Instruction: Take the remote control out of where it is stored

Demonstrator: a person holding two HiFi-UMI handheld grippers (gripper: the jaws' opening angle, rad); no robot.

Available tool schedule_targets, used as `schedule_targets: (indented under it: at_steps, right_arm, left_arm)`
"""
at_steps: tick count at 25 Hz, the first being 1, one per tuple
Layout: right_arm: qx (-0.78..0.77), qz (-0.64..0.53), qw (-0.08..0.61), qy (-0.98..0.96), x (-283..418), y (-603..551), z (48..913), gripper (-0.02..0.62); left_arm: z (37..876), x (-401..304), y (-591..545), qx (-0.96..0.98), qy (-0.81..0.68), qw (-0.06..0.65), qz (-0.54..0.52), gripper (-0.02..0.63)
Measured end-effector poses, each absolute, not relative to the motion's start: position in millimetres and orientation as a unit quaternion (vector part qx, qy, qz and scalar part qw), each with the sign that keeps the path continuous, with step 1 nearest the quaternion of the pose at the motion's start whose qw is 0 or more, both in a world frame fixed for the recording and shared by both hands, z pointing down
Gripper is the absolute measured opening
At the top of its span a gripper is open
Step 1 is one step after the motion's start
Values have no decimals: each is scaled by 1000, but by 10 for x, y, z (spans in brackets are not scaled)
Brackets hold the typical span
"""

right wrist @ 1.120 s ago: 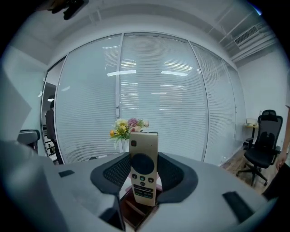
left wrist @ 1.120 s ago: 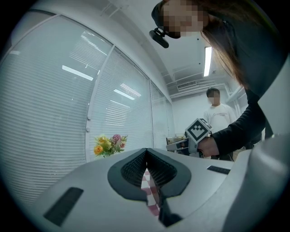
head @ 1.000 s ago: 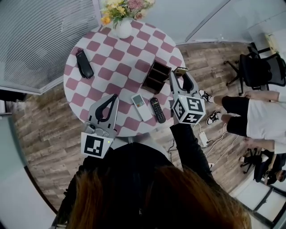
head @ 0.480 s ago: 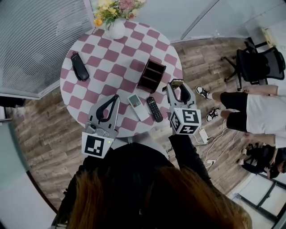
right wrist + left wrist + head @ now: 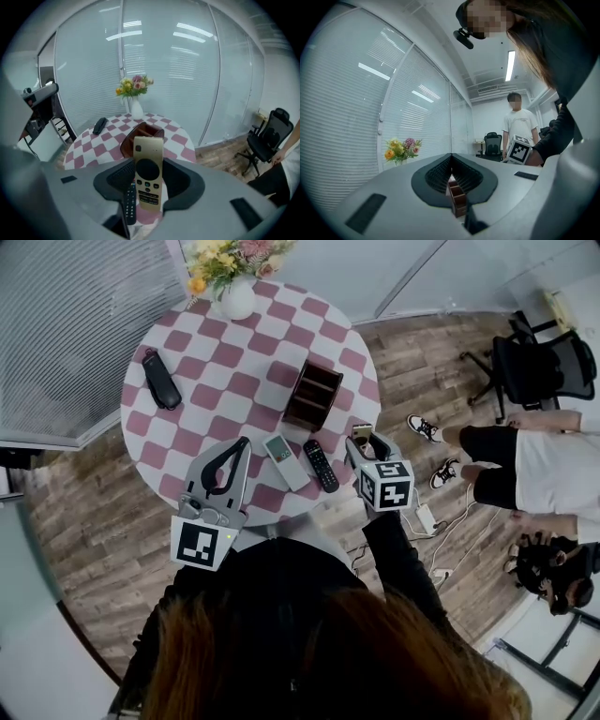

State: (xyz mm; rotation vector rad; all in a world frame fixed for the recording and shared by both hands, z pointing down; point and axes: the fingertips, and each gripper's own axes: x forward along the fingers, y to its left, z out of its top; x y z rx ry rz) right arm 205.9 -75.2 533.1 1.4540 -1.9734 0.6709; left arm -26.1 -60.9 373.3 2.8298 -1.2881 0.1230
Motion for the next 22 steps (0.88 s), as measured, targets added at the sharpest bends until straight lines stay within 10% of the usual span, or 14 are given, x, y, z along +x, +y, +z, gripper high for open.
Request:
schedule_targets:
  at_steps: [22]
  right_arm:
    - [353, 448, 468, -675, 1949, -681, 6791, 192]
  left_arm:
    - [3724, -527, -565, 894, -447, 13, 42, 9]
